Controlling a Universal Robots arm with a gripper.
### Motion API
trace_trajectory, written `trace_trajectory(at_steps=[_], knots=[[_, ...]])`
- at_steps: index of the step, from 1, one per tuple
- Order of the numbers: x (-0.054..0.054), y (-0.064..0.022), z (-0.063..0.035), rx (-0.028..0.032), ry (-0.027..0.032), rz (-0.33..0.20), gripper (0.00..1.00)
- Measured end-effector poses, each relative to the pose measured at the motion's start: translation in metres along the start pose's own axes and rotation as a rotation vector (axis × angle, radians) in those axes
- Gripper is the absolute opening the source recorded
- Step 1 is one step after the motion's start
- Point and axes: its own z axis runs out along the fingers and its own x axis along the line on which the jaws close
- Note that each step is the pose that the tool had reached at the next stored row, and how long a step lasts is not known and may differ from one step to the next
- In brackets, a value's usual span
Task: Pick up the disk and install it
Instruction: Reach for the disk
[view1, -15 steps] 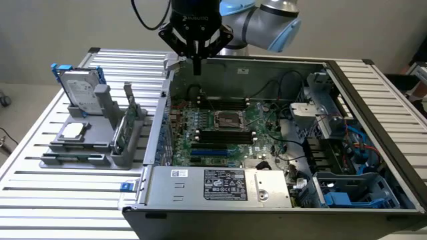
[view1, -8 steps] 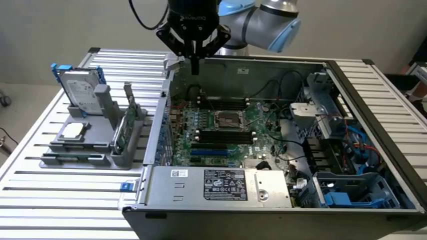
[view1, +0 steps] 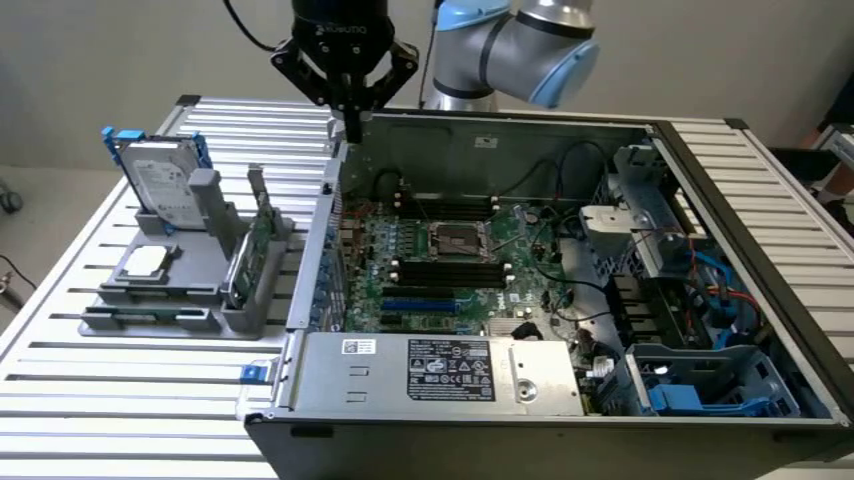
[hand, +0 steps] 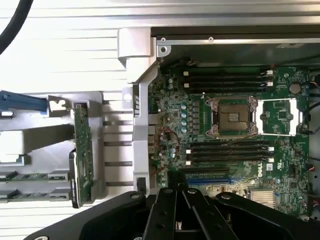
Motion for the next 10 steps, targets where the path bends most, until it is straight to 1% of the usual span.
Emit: trace_trajectory(at_steps=[10], knots=[[0.046,0.0173,0.0046,-0.0001,-0.0001,0.000,0.11]])
